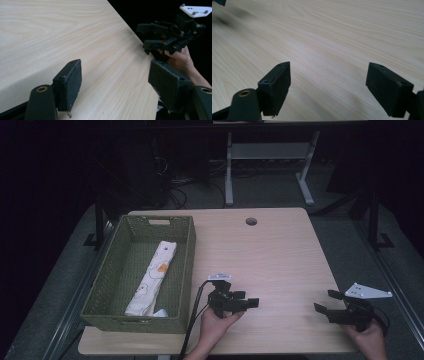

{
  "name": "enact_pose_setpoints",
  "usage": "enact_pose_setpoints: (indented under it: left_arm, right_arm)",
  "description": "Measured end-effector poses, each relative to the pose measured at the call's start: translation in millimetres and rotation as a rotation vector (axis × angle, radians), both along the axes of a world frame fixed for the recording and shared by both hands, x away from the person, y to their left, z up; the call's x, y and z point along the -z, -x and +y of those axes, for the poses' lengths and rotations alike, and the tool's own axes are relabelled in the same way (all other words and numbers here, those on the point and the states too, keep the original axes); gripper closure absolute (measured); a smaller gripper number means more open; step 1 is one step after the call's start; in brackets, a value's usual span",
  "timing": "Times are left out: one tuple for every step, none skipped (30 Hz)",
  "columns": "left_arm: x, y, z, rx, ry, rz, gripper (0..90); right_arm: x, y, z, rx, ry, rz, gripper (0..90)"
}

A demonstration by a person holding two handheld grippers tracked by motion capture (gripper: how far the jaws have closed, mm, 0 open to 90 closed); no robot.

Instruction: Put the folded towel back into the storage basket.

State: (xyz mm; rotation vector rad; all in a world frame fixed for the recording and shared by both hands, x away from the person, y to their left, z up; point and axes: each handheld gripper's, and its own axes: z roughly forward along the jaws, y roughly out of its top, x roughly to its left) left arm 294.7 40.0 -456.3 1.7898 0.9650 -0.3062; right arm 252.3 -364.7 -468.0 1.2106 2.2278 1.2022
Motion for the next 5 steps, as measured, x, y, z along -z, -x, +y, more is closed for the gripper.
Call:
enact_pose_setpoints:
  left_arm:
    - [0.4,0.9,0.6,0.0,0.002,-0.001,26.7]
    - [0.6,2.1,0.8,-0.003,0.006,0.0,26.7]
    - [0.6,2.2,1.0,0.0,0.006,-0.003,26.7]
    - [0.6,1.9,0.6,0.003,0.018,-0.004,26.7]
    - [0.6,1.9,0.6,0.003,0.018,-0.004,26.7]
  right_arm:
    - [0.0,0.4,-0.1,0.006,0.012,-0.006,19.7]
    - [0.0,0.4,-0.3,0.008,0.016,-0.009,19.7]
    - [0.1,0.2,-0.6,0.012,0.013,-0.011,19.5]
    - [0.3,-0.1,-1.0,0.013,0.009,-0.013,19.3]
    - [0.6,-0.1,-1.5,0.015,0.007,-0.014,19.2]
